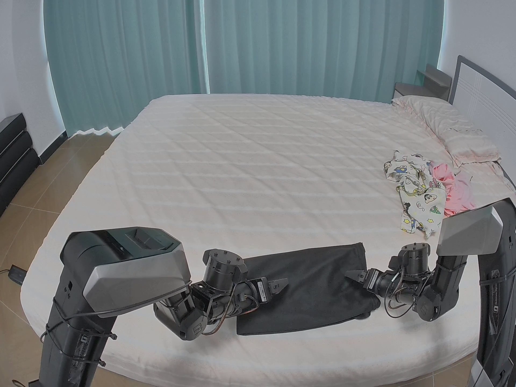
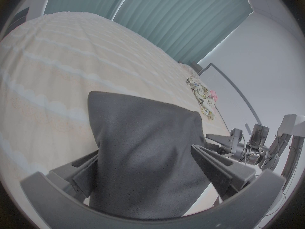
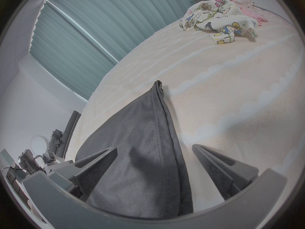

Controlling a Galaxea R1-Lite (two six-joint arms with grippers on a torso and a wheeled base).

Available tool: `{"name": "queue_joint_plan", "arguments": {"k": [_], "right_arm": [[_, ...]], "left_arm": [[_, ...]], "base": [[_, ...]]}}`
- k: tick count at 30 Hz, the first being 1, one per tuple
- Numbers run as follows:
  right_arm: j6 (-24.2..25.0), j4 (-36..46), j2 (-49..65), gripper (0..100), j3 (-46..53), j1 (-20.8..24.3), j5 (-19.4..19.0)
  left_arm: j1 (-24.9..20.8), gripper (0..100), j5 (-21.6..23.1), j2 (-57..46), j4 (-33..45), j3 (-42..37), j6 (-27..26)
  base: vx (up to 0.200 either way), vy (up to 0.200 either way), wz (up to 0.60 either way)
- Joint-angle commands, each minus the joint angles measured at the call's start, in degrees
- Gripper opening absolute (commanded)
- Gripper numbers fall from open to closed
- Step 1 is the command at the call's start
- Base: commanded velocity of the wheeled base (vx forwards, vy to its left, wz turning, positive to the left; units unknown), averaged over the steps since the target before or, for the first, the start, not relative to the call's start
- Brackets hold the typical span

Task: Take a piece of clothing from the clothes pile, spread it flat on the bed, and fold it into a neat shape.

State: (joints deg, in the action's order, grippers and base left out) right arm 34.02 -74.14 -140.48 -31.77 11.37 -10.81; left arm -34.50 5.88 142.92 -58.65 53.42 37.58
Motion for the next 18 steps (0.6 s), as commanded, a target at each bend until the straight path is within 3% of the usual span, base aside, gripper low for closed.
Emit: {"name": "queue_joint_plan", "arguments": {"k": [1, 11, 18], "right_arm": [[0.0, 0.0, 0.1, 100, 0.1, -0.5, -0.1], [-1.1, -4.8, -2.0, 100, 0.3, -0.1, -2.6], [-4.8, -5.9, -3.8, 100, -1.0, 0.3, -5.9]], "left_arm": [[0.0, 100, 0.0, 0.6, -2.1, -0.5, 1.1], [0.0, 100, 0.0, 1.7, -4.5, -0.9, 1.3], [0.0, 100, 0.0, 1.7, -4.5, -0.9, 1.3]], "base": [[0.000, 0.000, 0.00], [0.000, 0.000, 0.00], [0.000, 0.000, 0.00]]}}
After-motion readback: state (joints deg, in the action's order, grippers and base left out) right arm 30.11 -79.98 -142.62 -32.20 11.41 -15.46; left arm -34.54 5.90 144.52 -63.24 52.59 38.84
